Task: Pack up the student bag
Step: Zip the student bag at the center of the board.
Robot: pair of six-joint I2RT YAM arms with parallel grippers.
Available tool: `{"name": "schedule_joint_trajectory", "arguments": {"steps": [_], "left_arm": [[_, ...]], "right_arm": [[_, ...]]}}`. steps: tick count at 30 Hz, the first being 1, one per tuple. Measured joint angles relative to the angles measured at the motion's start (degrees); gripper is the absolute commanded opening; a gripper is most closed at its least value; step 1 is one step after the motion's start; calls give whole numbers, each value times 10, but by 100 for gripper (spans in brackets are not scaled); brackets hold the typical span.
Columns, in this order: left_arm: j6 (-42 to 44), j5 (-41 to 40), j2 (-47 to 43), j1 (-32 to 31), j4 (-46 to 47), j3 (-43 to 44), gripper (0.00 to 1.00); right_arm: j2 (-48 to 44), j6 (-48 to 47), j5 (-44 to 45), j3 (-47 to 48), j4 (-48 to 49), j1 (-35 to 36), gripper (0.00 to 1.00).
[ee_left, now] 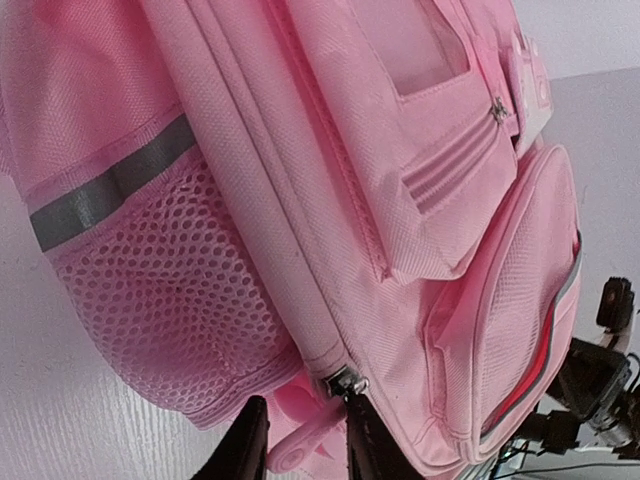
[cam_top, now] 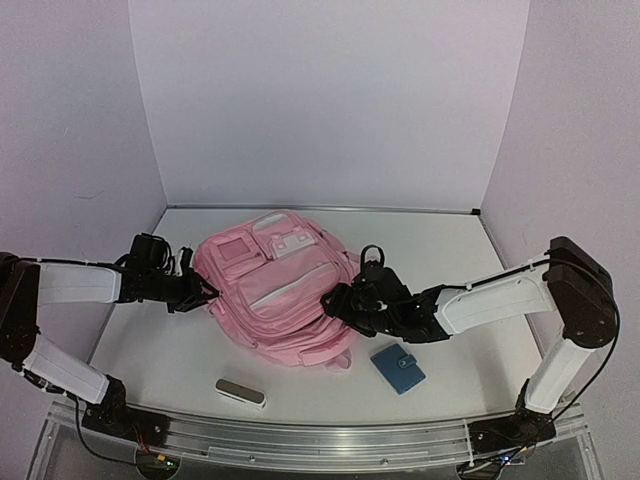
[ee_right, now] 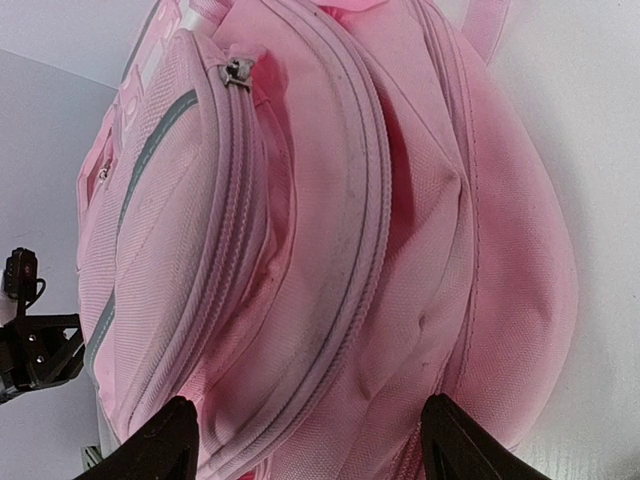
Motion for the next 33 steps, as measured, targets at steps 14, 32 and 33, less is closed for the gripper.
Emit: {"name": "schedule_joint_trajectory", "arguments": {"steps": [14,32,33], "left_arm": [[3,13,-62,-1,-12,-14,0],[61,6,-126,-54,-115,-14,0],[62,1,-120,-68,-119,-11,0]], "right_arm": [[0,0,-1,0,2,0,75],[35,11,-16,0,44,-1,13],[35,11,-17,0,46,-1,7]]}}
